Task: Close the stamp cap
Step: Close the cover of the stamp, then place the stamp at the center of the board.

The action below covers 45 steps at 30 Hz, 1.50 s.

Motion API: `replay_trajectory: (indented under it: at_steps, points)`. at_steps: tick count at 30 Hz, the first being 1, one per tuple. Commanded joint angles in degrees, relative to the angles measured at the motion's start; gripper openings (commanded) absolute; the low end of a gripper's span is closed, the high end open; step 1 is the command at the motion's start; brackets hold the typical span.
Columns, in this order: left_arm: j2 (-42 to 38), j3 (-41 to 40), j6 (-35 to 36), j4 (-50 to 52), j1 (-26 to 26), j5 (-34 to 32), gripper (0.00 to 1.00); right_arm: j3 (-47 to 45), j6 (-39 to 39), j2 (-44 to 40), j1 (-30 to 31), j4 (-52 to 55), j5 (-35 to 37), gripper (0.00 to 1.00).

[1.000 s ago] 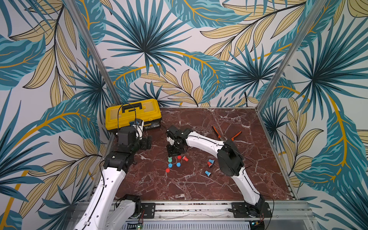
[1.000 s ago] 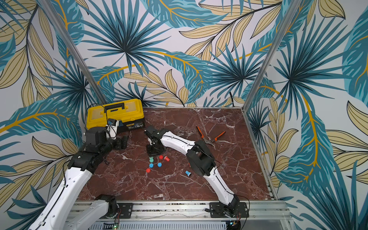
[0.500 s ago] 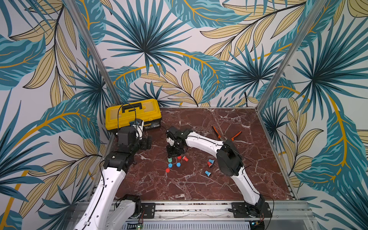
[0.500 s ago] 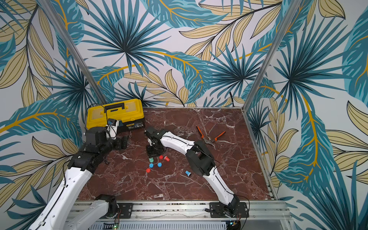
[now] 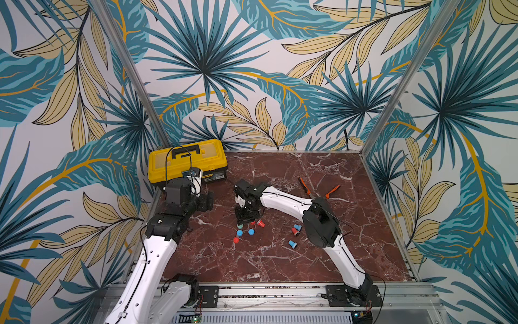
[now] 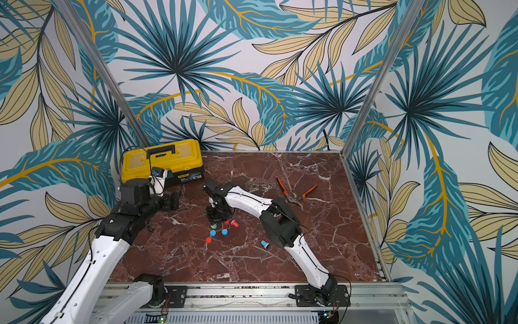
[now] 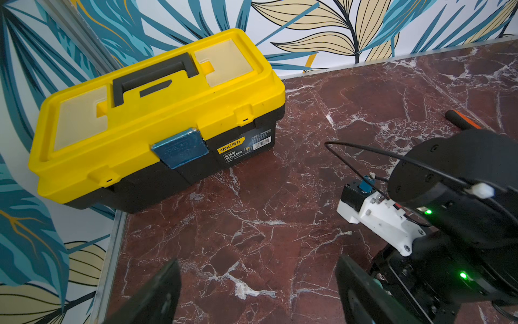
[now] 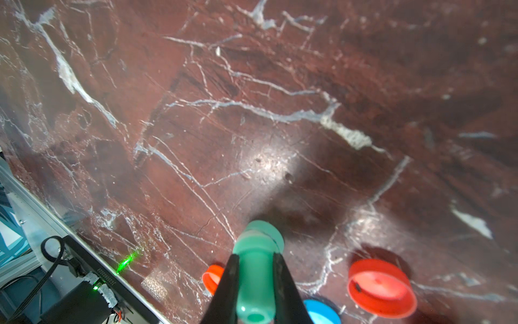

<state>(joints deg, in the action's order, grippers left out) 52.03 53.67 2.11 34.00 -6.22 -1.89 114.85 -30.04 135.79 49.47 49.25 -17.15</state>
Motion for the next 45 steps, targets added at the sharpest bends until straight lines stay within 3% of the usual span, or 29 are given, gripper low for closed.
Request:
replay_trajectory:
  at_steps: [1,15,28,45]
  points:
    - [-0.9,-0.4,0.4,-0.5,0.5,0.4,0.88,0.2,2.0,2.0,0.6,6.8,5.7,0.02]
    - [-0.8,-0.4,0.3,-0.5,0.5,0.7,0.88,9.4,8.8,8.8,3.0,22.0,20.6,0.02]
    - [-0.4,-0.5,0.3,-0.5,0.5,0.8,0.88,15.0,10.3,17.1,6.0,25.9,24.4,0.02]
    - [0.0,-0.4,0.3,-0.5,0.5,0.6,0.88,17.2,8.7,1.0,-1.4,17.2,17.6,0.02]
